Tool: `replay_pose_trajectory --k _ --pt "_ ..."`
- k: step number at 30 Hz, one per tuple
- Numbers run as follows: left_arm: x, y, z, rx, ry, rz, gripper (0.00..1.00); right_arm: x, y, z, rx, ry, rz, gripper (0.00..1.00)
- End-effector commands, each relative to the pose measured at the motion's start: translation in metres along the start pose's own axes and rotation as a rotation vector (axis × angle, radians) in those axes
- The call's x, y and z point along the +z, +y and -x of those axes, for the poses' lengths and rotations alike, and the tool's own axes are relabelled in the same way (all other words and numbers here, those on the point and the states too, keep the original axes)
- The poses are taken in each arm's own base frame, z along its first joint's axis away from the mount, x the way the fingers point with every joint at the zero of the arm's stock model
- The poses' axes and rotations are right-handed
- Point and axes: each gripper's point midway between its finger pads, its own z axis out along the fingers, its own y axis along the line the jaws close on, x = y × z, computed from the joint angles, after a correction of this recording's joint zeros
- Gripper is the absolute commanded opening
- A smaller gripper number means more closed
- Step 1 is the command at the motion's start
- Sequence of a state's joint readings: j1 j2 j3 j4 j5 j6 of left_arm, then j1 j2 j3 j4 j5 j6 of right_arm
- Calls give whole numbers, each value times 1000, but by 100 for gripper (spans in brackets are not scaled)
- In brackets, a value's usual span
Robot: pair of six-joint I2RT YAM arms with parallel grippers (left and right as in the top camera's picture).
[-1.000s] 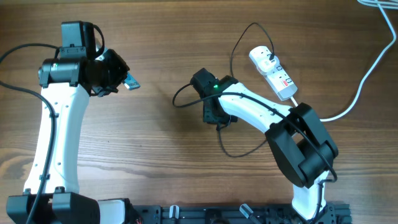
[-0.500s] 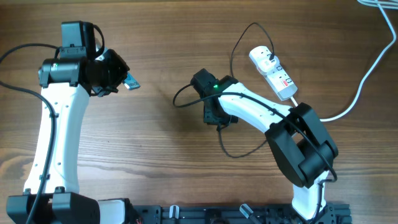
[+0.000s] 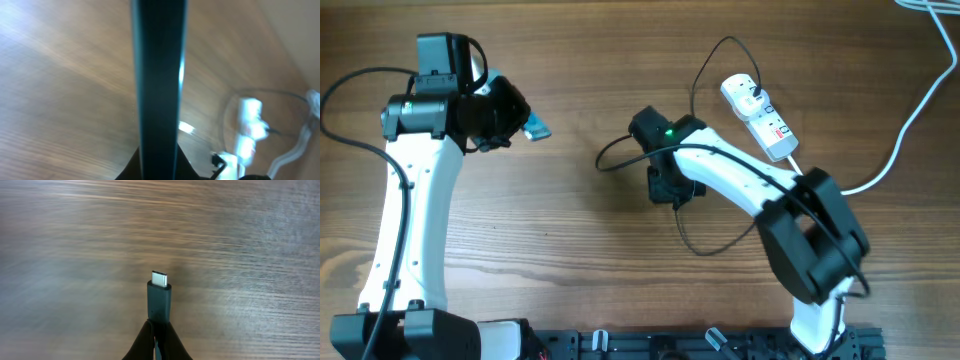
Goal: Plug charger to phone and switch on socket
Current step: 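Grasp the USB-C plug with the right gripper, then push the USB-C plug into the phone's bottom port with the right gripper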
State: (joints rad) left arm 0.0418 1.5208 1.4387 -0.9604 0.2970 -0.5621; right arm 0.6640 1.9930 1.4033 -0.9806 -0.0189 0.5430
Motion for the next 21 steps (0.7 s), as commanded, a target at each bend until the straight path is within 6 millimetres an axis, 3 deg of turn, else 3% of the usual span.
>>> replay_pose_trajectory --k 1,3,7,14,17,21 --pt "-17 -71 -24 227 138 -413 4 -97 55 2 -287 -139 356 4" --pt "-32 -98 -29 291 162 -587 4 -141 65 -10 -369 -214 467 4" --pt "-52 -122 -34 360 184 -755 4 -190 66 -23 -391 -326 525 4" --pt "-48 -144 -65 509 211 -789 4 -207 90 -26 -372 -374 594 4" --pt "-41 -147 -70 529 197 -752 4 -221 90 -30 -380 -407 619 4" --pt "-46 -151 -75 538 222 -794 4 -248 90 -31 -397 -496 660 4"
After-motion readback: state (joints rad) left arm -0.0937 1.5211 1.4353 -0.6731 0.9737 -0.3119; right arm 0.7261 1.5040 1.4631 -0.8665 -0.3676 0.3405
